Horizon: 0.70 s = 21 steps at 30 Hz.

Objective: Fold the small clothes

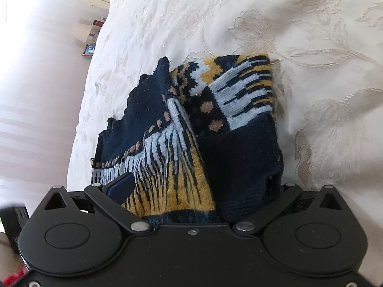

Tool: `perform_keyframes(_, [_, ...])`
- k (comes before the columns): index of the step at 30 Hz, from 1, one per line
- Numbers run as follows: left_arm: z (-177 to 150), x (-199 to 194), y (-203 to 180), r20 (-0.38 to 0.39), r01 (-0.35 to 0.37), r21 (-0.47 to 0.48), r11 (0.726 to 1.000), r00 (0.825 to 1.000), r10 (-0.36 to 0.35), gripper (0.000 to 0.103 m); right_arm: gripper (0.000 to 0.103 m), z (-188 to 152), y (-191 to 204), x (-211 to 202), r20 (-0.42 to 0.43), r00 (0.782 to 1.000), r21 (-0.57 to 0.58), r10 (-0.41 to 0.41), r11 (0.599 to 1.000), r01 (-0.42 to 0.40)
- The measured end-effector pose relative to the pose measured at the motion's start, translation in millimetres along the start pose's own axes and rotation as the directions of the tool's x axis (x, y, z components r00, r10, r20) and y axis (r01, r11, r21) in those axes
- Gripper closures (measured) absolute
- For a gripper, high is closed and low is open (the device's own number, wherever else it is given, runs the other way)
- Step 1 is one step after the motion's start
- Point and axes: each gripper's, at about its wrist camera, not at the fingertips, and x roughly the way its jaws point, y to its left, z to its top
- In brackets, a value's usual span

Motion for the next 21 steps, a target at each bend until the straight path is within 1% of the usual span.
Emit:
perform_keyframes(3, [29,16,-6,0.010,-0.035,0.017,0.999,0.999,0.035,0.000,0.000,3,0,2,-0.015,1.000,0.000,-0.001,1.000,0.001])
perform_keyframes(7, [54,45,-10,-0.037,-0.088,0.047,0.995,0.995,0.090,0.000,0.000,5,-3,2,-0.026,1.000,0.011,0.017,1.000,-0.017])
perform_keyframes(10, [62,66,-10,-0.088,-0.095,0.046,0.994,0.991,0.099,0.000,0.000,6,-3,2,-0.029,0.999,0.005,0.026,1.000,-0.026])
perform_keyframes(11, [64,71,-10,-0.093,-0.097,0.049,0.994,0.990,0.101,0.000,0.000,6,-4,2,-0.030,0.999,0.001,0.028,1.000,-0.028])
perform_keyframes(17, [72,85,-15,-0.104,-0.111,0.045,0.993,0.988,0.115,0.000,0.000,6,-7,2,-0.035,0.999,-0.012,0.042,0.999,-0.042])
perform_keyframes(18, [78,88,-16,-0.103,-0.111,0.046,0.993,0.988,0.115,0.000,0.000,7,-7,2,-0.035,0.998,-0.016,0.044,0.999,-0.044])
perform_keyframes(21, [74,88,-17,-0.093,-0.109,0.042,0.993,0.989,0.112,0.000,0.000,6,-6,3,-0.038,0.998,-0.031,0.047,0.998,-0.048])
